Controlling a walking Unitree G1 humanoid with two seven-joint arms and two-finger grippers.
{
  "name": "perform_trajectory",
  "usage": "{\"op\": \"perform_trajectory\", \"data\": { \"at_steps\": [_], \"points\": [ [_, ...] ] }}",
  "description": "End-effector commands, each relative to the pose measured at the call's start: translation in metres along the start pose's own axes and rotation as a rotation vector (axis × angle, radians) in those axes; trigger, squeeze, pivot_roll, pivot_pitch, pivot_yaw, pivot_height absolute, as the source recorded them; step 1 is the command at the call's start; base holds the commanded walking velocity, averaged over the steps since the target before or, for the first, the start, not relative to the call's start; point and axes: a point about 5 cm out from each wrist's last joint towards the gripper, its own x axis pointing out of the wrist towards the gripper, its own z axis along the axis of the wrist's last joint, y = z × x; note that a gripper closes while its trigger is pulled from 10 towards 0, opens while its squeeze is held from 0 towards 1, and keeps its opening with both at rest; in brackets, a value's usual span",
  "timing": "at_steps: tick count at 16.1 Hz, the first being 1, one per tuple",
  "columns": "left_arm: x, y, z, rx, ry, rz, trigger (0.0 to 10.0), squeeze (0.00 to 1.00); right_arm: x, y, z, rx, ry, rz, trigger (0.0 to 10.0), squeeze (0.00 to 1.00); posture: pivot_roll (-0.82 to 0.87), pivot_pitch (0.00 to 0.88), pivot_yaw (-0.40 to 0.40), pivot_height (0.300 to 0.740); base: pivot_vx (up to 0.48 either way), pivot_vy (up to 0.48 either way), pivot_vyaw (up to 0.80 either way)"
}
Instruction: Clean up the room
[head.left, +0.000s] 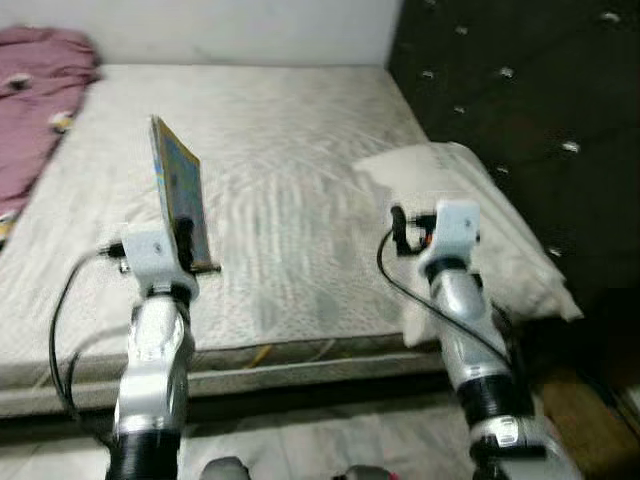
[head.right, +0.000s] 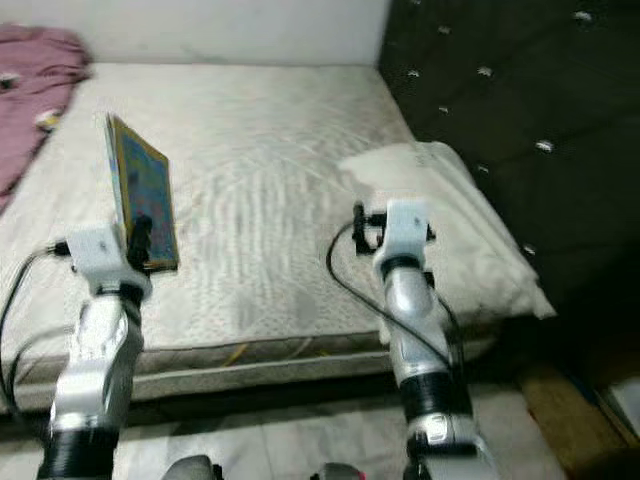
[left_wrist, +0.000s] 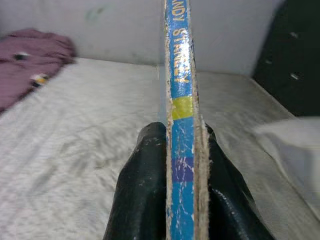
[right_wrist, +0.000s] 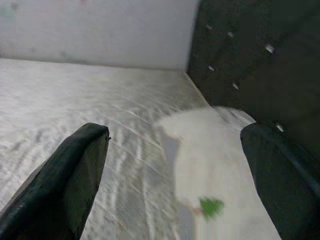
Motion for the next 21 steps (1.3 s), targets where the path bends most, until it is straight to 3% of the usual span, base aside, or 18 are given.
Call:
{"op": "perform_trajectory", "data": {
  "at_steps": [1, 2, 5, 7, 9, 12, 21],
  "points": [
    [-0.003, -0.002, 0.012, -0.012, -0.06, -0.008, 10.0, 0.0, -0.002, 0.002, 0.006, 0.004, -0.019, 0.002, 10.0, 0.0, -0.03, 0.0, -0.028, 0.74, 0.0, 0.0, -0.59],
    [-0.01, 0.001, 0.009, -0.027, -0.045, -0.011, 10.0, 0.0, -0.007, 0.001, 0.005, 0.01, -0.017, -0.005, 10.0, 0.0, -0.04, 0.0, -0.011, 0.74, 0.0, 0.0, 0.0],
    [-0.025, 0.006, 0.003, 0.031, -0.015, 0.036, 10.0, 0.0, -0.023, -0.002, -0.004, 0.016, 0.011, -0.014, 10.0, 0.0, -0.05, 0.0, 0.0, 0.74, 0.0, 0.0, 0.0],
    [-0.027, 0.0, 0.001, -0.007, 0.013, -0.014, 10.0, 0.0, -0.028, -0.002, -0.006, 0.025, 0.028, -0.001, 10.0, 0.0, -0.05, 0.0, -0.007, 0.74, 0.0, 0.0, 0.0],
    [-0.026, -0.006, 0.002, 0.003, 0.019, -0.029, 10.0, 0.0, -0.03, -0.001, -0.004, -0.028, 0.028, 0.032, 10.0, 0.0, -0.05, 0.0, -0.013, 0.74, 0.0, 0.0, 0.28],
    [-0.03, -0.009, 0.002, 0.0, 0.027, -0.047, 10.0, 0.0, -0.033, -0.003, -0.005, -0.03, 0.045, 0.021, 10.0, 0.0, -0.05, 0.0, -0.016, 0.74, 0.0, 0.0, 0.5],
    [-0.028, -0.009, 0.003, -0.019, 0.049, -0.054, 10.0, 0.0, -0.033, -0.002, -0.003, -0.037, 0.061, 0.026, 10.0, 0.0, -0.06, 0.005, -0.011, 0.74, 0.0, -0.317, 0.0]
  ]
}}
